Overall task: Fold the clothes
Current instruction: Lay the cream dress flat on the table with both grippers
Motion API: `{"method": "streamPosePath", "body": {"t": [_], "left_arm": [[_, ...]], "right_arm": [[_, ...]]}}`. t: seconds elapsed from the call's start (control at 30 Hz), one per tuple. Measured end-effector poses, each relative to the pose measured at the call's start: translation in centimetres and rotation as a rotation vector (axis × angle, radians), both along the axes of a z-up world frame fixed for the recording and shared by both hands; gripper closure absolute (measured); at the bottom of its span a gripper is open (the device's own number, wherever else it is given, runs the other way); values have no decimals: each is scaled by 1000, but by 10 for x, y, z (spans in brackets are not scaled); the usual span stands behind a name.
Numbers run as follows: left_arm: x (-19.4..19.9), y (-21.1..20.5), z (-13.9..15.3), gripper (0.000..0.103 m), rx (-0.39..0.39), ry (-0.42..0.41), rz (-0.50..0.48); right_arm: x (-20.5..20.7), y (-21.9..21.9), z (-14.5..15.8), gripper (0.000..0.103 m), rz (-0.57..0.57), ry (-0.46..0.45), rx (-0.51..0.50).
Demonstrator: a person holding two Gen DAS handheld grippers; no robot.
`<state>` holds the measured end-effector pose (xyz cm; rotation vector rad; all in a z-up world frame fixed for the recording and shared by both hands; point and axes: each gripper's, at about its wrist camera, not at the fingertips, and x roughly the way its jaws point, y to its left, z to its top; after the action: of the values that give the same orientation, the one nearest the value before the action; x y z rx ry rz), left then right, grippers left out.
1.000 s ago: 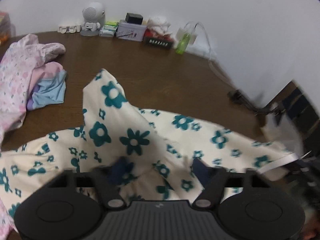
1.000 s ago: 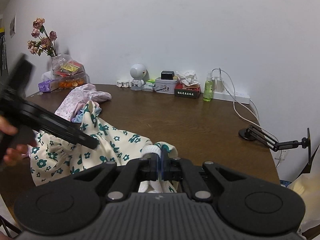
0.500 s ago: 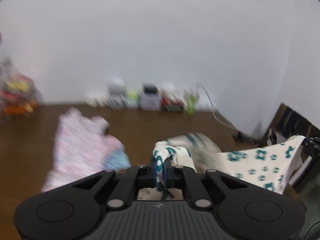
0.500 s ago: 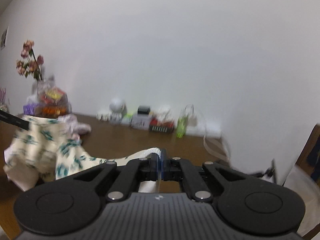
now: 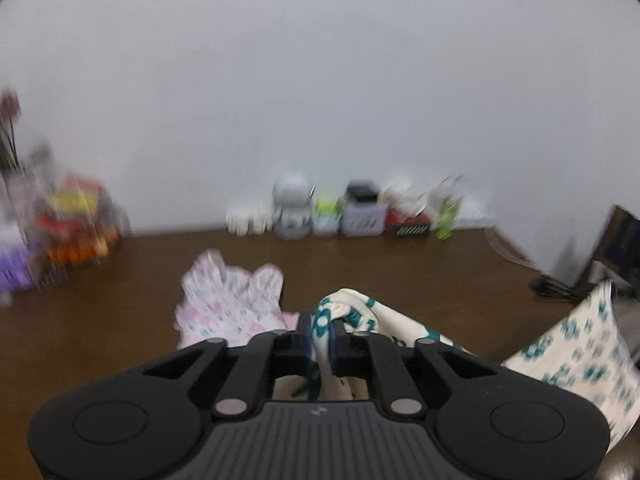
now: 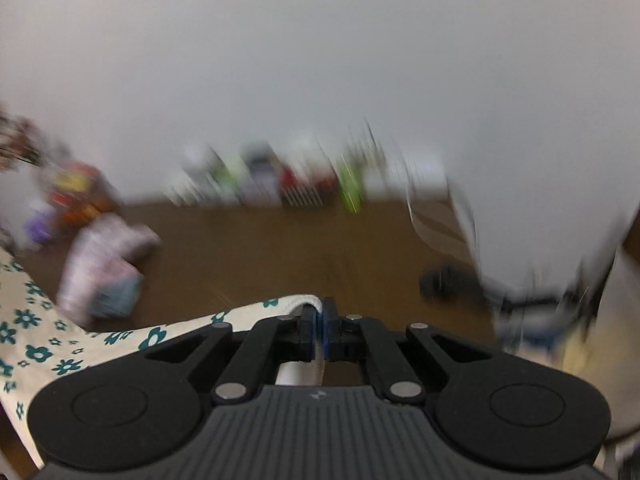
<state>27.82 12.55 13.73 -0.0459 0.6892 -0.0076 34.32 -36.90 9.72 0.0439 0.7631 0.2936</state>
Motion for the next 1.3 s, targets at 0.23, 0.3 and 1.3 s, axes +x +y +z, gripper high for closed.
{"method": "streamPosePath", "body": {"t": [0.23,0.3,1.3], "left_arm": [[35,20,-61,36,-26,119,5],[26,25,-63,33,-28,119,-53],[-36,-15,-69,98,206,-86,-208]], "right_arm": [[2,-13,-62,41,-77,90,-22],[-25,-16,-58,38,11,62,16],[-89,6,-15,100,236,-57,279]]}}
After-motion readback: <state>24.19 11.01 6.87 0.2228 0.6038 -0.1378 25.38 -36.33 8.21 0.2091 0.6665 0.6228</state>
